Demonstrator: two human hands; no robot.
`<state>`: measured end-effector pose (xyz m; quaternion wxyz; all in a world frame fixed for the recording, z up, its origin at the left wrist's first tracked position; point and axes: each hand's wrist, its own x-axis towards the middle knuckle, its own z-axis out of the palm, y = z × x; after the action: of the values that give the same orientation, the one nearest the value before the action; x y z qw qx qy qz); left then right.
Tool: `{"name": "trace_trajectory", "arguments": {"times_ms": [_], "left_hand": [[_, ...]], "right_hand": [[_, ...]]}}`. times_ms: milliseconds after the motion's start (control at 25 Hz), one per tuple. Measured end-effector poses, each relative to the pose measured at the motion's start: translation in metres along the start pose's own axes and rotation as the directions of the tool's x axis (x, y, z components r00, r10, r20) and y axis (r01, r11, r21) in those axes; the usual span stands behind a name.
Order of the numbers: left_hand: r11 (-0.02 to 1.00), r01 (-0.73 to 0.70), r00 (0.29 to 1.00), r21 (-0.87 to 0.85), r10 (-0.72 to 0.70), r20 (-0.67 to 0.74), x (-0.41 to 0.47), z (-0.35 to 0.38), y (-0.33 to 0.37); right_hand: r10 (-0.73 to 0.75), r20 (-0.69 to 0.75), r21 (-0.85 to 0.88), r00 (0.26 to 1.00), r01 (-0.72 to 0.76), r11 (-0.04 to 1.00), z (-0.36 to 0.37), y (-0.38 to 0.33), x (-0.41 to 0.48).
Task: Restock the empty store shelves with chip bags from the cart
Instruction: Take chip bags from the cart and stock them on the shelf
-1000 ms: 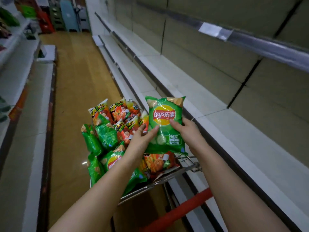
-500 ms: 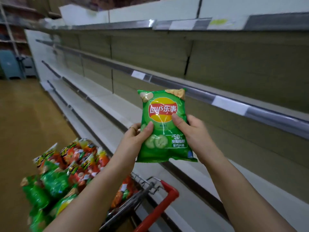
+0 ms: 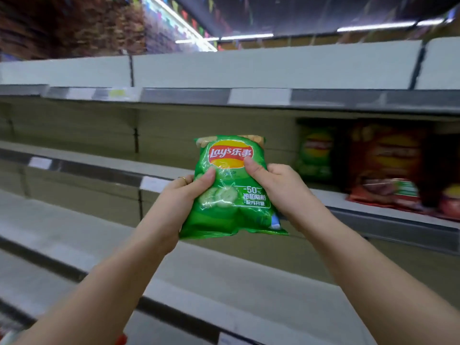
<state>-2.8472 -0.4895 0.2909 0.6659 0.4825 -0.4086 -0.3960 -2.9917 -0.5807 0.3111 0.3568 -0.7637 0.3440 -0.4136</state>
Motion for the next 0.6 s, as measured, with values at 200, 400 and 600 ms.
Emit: {"name": "trace_trajectory", "arguments": {"times_ms": [200, 400, 600], "left_hand": [[0.988, 0.068, 0.99, 0.139, -0.084, 0.114, 0.042, 0.077, 0.003], [0.958, 0.097, 0.978, 0.268, -0.141, 0.151, 0.102, 0.124, 0.0], [0.954, 0.124, 0.955, 0.273, -0.189, 0.229, 0.161, 0.15, -0.008]], "right_hand": [[0.155, -0.078, 0.035, 0.985, -0.153, 0.988, -0.079, 0.025, 0.012], [0.243, -0.166, -0.007, 0.956, -0.247, 0.969, -0.121, 0.037, 0.041], [0.278, -0.302, -0.172, 0.912, -0.339, 0.925, -0.137, 0.049, 0.084]]}}
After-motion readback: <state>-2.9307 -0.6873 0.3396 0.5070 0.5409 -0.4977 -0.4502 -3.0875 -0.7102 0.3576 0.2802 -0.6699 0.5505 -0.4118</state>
